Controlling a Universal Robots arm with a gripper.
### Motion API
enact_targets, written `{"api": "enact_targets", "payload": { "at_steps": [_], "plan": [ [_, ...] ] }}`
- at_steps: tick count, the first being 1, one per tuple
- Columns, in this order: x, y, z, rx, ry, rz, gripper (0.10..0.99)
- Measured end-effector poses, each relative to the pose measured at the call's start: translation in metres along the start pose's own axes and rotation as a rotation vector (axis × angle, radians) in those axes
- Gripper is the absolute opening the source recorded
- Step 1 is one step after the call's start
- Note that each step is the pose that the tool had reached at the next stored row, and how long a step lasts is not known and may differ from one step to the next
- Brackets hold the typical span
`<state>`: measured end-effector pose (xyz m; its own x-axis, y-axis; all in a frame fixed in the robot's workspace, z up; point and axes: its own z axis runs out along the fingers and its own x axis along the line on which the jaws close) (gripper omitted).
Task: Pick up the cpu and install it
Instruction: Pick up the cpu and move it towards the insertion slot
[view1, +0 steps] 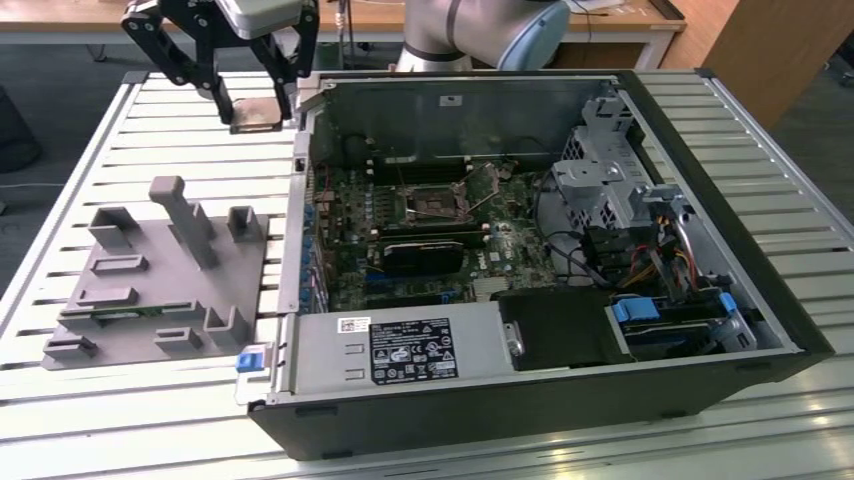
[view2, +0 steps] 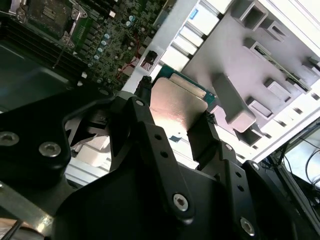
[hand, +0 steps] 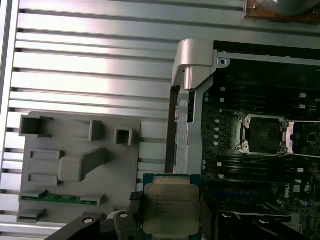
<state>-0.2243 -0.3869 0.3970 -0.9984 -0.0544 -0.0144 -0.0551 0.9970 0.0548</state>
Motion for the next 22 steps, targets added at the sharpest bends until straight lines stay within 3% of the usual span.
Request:
{"api": "enact_targets", "payload": {
  "at_steps": [22],
  "plan": [
    [-0.0265, 0.0032, 0.0006, 0.000, 0.0000, 0.000, 0.541]
  ]
}}
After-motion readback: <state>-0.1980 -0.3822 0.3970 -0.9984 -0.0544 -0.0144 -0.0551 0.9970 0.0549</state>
